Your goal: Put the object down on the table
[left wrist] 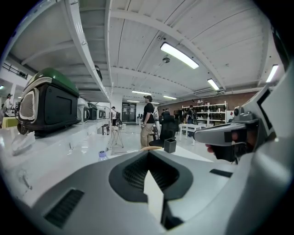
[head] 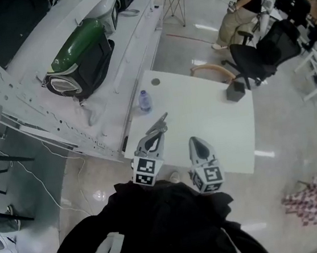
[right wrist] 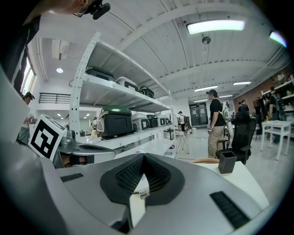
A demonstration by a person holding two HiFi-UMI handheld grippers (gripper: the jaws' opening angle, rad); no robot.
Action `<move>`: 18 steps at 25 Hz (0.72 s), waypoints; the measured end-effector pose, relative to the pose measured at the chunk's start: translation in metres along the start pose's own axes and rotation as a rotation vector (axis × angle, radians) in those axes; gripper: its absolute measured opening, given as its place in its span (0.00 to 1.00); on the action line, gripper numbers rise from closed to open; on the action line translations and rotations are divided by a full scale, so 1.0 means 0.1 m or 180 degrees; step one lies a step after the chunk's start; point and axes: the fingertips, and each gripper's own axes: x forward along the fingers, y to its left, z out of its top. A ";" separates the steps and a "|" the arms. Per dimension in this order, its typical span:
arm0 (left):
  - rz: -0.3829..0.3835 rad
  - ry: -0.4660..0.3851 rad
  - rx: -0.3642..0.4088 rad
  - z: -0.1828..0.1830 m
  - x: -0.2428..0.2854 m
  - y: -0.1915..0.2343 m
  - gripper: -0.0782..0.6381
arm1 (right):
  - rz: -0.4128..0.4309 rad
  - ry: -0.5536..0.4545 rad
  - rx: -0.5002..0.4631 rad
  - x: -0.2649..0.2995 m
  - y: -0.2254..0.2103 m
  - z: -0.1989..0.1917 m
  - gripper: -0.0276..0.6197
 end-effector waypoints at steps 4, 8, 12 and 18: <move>0.0019 -0.0029 -0.0027 0.00 -0.03 0.01 0.11 | 0.0067 -0.0001 -0.0136 0.01 0.09 0.04 0.05; 0.0031 -0.0031 -0.0024 -0.01 -0.06 0.02 0.11 | 0.0033 -0.0028 -0.0194 0.02 0.09 0.02 0.05; 0.0050 -0.0044 -0.0015 -0.02 -0.09 0.02 0.11 | 0.0018 -0.0051 -0.0194 0.01 0.06 0.02 0.05; 0.0048 -0.0059 0.0001 -0.01 -0.10 0.03 0.11 | 0.0028 -0.0081 -0.0107 0.01 0.08 0.03 0.05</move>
